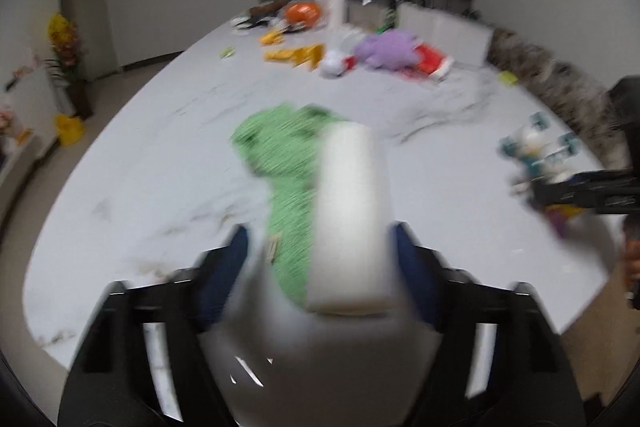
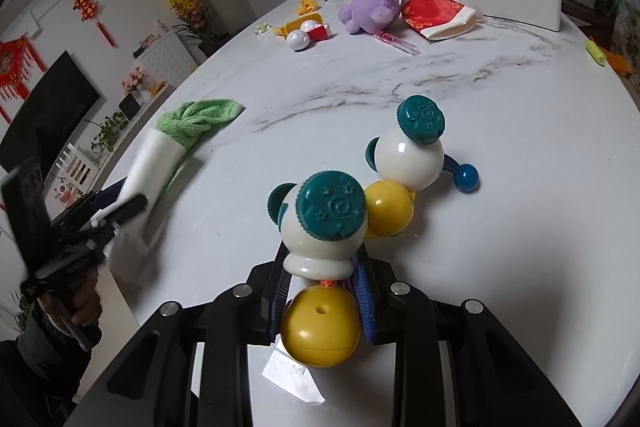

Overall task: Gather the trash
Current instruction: 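Carry the ball toy and paper roll into the cardboard box and open both tools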

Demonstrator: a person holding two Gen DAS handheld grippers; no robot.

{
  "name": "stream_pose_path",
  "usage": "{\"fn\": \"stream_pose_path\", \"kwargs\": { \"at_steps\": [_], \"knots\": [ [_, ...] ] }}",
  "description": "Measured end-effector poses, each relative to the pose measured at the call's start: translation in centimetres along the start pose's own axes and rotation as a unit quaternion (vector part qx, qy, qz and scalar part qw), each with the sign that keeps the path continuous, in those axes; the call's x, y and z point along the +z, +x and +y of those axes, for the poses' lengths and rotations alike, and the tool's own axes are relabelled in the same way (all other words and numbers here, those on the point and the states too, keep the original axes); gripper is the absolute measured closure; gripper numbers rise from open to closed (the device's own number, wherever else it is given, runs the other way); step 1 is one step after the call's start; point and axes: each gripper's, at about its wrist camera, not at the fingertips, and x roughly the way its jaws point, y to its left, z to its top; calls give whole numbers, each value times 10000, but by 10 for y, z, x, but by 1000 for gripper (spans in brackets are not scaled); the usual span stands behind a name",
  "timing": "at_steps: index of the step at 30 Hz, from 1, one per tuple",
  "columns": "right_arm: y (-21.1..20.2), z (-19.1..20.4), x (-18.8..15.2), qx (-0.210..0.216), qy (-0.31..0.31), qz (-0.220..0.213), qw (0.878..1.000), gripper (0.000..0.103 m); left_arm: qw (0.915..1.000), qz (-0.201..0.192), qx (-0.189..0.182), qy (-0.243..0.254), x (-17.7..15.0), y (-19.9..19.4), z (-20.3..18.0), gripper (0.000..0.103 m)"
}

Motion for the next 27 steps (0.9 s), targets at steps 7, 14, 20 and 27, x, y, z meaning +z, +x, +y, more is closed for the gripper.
{"fn": "stream_pose_path", "kwargs": {
  "at_steps": [7,14,20,27],
  "knots": [
    [-1,-2,-1,-15,37,4,10000,74,9989,-422,48,201,5,-11,-14,15],
    [-1,-6,-1,102,83,-36,9999,74,9949,-151,362,930,-5,5,-39,22],
    [-1,-7,-2,153,104,-66,9998,74,9838,-366,676,1617,-12,10,-64,26],
    [-2,-7,-3,139,123,-87,9998,74,9881,-125,63,1534,-4,18,-83,63]
  ]
}}
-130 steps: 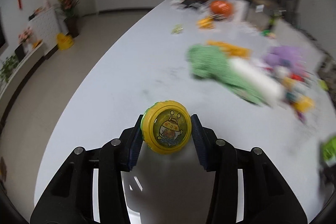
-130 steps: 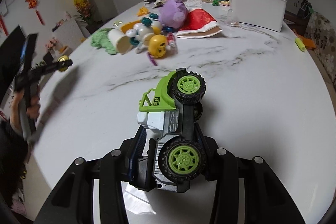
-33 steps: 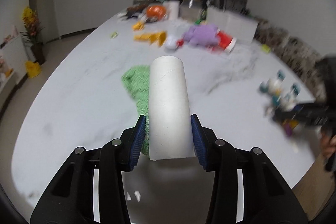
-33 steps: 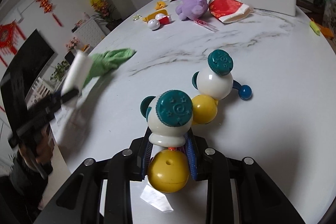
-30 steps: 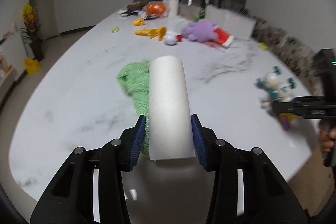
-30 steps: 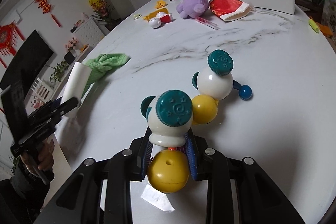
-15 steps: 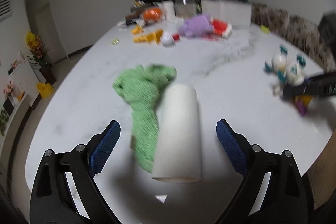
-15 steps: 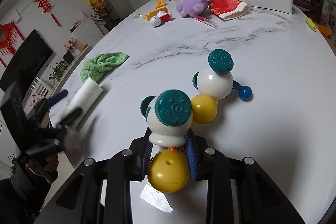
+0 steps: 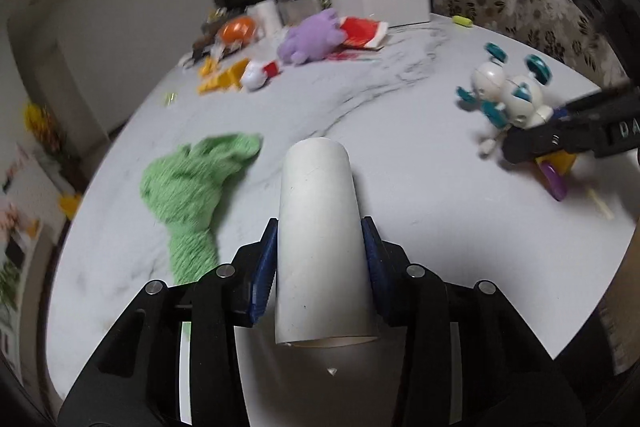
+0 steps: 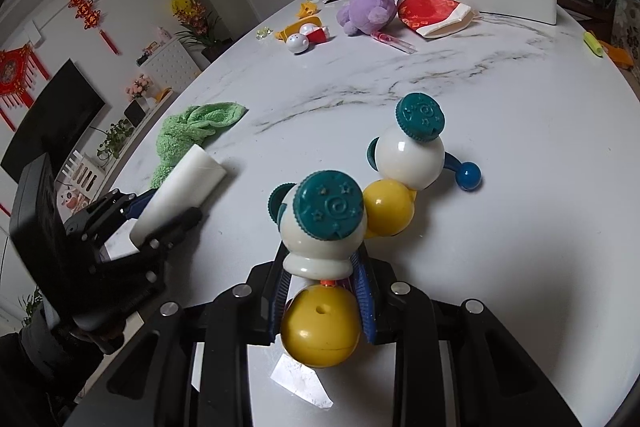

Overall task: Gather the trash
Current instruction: 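Carry the ball toy and paper roll into the cardboard box and open both tools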

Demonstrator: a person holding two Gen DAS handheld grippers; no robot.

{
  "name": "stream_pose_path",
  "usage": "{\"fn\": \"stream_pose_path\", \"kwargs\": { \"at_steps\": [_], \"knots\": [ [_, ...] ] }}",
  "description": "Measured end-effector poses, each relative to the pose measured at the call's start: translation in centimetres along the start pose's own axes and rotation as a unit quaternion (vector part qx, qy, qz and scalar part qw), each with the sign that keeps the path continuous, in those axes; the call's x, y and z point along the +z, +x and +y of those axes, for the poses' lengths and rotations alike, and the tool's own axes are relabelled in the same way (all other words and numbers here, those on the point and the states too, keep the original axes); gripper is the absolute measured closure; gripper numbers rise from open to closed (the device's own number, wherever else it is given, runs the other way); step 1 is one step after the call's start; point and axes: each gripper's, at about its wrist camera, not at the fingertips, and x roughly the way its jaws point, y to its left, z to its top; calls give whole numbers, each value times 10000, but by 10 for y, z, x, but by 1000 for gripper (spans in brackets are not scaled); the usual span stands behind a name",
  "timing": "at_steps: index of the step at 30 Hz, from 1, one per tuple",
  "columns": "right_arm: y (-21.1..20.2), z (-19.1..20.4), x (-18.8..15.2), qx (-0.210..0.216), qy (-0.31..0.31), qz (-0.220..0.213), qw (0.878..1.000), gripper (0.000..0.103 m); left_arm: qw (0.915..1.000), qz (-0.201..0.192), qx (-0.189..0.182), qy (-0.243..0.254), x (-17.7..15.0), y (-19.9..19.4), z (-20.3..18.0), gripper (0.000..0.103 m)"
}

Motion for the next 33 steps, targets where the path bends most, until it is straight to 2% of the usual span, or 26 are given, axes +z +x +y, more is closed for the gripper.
{"fn": "stream_pose_path", "kwargs": {
  "at_steps": [2,3,6,9,12,18,21,26,28,30,31,32,33],
  "knots": [
    [0,0,0,-39,23,-3,10000,74,9990,42,-234,-377,2,2,7,64],
    [-1,0,0,-62,23,-2,10000,74,9956,152,-459,-807,4,3,18,64],
    [-4,1,-1,-142,102,-43,9998,74,9877,-29,-690,-1403,10,-14,33,64],
    [-14,7,-3,-102,120,-201,9997,74,9888,-381,-591,-1316,19,-51,30,64],
    [-36,24,-12,28,-10,-331,9994,74,9906,-456,-440,-1212,18,-85,23,64],
    [-66,59,-59,325,-355,-197,9986,74,9944,-53,-200,-1038,-21,-120,3,64],
    [-77,70,-90,567,-368,-14,9977,74,9933,200,-289,-1098,-44,-133,-4,64],
    [-89,87,-149,1226,-474,466,9902,74,9922,662,-425,-971,-85,-156,-17,64],
    [-82,90,-167,1269,-488,721,9881,74,9907,891,-511,-888,-101,-155,-23,64],
    [-63,88,-182,1124,-447,1033,9873,74,9898,1123,-461,-746,-116,-141,-29,64],
    [-53,86,-185,1110,-418,1172,9860,73,9882,1276,-495,-692,-123,-131,-31,59],
    [-36,82,-191,1041,-370,1367,9844,70,9860,1479,-392,-660,-133,-114,-33,42],
    [-18,76,-196,949,-282,1537,9831,51,9844,1609,-316,-636,-141,-104,-35,29]
  ]
}}
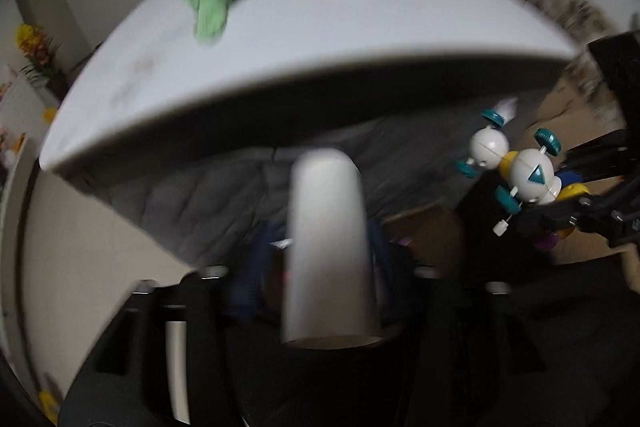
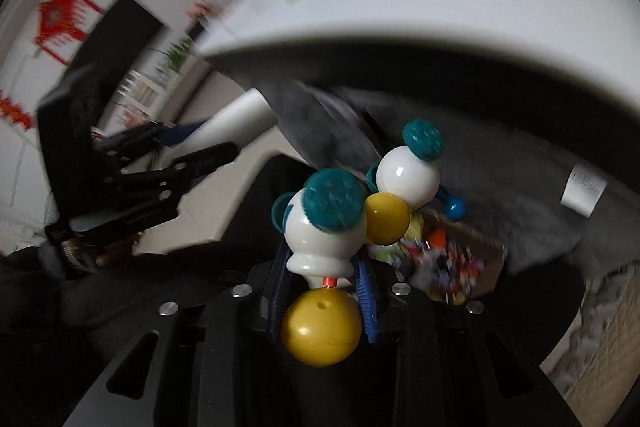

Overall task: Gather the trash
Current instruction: 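Carry the ball toy and paper roll into the cardboard box and open both tools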

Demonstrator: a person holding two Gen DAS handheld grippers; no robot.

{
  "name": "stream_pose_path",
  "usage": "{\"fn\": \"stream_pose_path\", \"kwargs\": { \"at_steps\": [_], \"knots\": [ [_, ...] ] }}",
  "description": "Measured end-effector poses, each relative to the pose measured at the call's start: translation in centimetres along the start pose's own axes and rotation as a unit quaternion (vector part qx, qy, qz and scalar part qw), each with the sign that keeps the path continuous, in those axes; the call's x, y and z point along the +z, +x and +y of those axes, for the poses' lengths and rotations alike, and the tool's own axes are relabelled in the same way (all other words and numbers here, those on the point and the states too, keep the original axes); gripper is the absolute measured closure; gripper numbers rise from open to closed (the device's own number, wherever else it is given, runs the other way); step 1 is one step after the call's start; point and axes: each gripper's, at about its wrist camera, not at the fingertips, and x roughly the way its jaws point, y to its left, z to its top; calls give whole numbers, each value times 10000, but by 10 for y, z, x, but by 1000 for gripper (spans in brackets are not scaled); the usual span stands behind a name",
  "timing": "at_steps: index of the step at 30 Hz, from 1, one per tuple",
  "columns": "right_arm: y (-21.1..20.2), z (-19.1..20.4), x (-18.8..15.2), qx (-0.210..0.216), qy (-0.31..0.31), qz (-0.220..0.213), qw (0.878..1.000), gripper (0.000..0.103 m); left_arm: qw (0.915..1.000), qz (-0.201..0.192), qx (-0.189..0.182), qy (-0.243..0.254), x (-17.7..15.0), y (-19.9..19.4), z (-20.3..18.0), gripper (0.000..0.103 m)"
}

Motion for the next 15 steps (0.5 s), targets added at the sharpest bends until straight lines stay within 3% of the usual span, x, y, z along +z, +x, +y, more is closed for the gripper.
{"fn": "stream_pose_path", "kwargs": {
  "at_steps": [1,4,6,11,15],
  "knots": [
    [13,-7,-1,-91,62,114,9999,39,9998,188,18,37,-3,17,0,15],
    [43,-20,-1,-697,2,322,9970,44,9978,660,64,-39,-12,54,4,15],
    [40,-19,-2,-712,1,303,9970,44,9968,788,41,-145,-15,57,9,15],
    [-20,9,4,-696,-560,-91,9960,40,9986,323,-209,-360,-4,14,28,15],
    [-71,25,25,-731,-889,-728,9907,30,9963,-443,-223,-699,40,-28,58,12]
  ]
}}
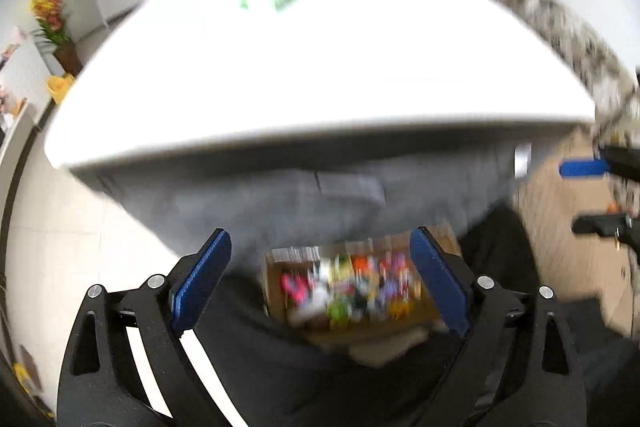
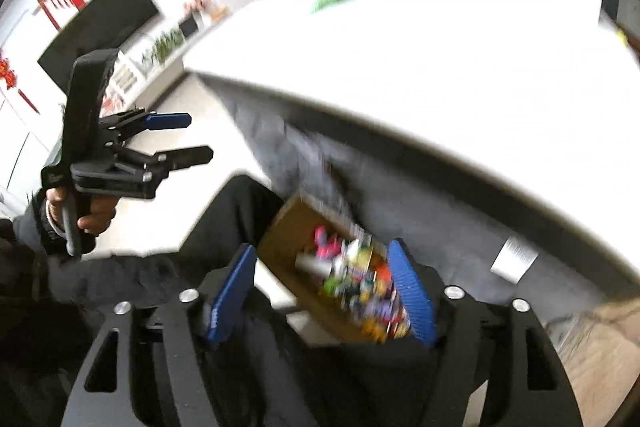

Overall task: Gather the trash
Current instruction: 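Carry the ball toy and paper roll into the cardboard box and open both tools, then grasp the green towel with the left tool while the right tool grasps the red paper cup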

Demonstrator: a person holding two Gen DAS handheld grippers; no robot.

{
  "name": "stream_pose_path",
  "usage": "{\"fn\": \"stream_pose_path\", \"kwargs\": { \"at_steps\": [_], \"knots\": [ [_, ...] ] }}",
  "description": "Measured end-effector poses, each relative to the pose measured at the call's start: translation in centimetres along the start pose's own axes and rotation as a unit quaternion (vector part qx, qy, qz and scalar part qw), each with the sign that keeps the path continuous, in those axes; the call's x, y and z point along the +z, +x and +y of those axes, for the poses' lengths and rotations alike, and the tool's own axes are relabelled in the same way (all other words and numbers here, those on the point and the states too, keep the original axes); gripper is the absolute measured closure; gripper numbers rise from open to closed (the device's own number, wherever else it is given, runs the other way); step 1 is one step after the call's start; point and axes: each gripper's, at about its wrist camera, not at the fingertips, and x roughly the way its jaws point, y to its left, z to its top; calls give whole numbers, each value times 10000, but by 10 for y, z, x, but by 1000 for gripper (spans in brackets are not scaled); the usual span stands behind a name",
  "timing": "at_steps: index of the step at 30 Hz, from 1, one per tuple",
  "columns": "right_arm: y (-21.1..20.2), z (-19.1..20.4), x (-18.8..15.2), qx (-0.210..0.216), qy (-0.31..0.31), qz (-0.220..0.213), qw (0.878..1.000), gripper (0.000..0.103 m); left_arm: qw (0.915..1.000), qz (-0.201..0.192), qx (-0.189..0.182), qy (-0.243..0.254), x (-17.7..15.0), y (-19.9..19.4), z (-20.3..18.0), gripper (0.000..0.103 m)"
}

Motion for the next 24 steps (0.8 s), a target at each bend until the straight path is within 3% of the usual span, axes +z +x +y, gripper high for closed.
{"fn": "stream_pose_path", "kwargs": {
  "at_steps": [5,9,13,14,15,16,17,20,24],
  "knots": [
    [-18,-14,44,11,253,-639,9976,28,9959,-698,491,-307,69,1,28,12],
    [-16,-41,72,-41,714,-937,9930,22,9942,-599,599,-659,128,42,49,12],
    [-10,-77,103,-295,1076,-1304,9852,22,9937,-57,704,-872,168,107,52,12],
    [-10,-85,113,-416,1087,-1406,9832,22,9929,80,713,-948,172,121,55,18],
    [-7,-89,120,-521,1074,-1465,9820,22,9919,-94,896,-894,174,123,53,26],
    [-5,-97,134,-715,1039,-1547,9799,22,9935,-218,761,-820,176,124,49,55],
    [-3,-102,145,-871,963,-1591,9787,22,9940,-263,703,-801,177,121,46,76],
    [6,-121,186,-1395,664,-1694,9734,25,9932,-482,395,-986,174,107,43,77],
    [27,-153,244,-2088,124,-1694,9631,25,9873,-1071,487,-1069,154,69,37,77]
  ]
}}
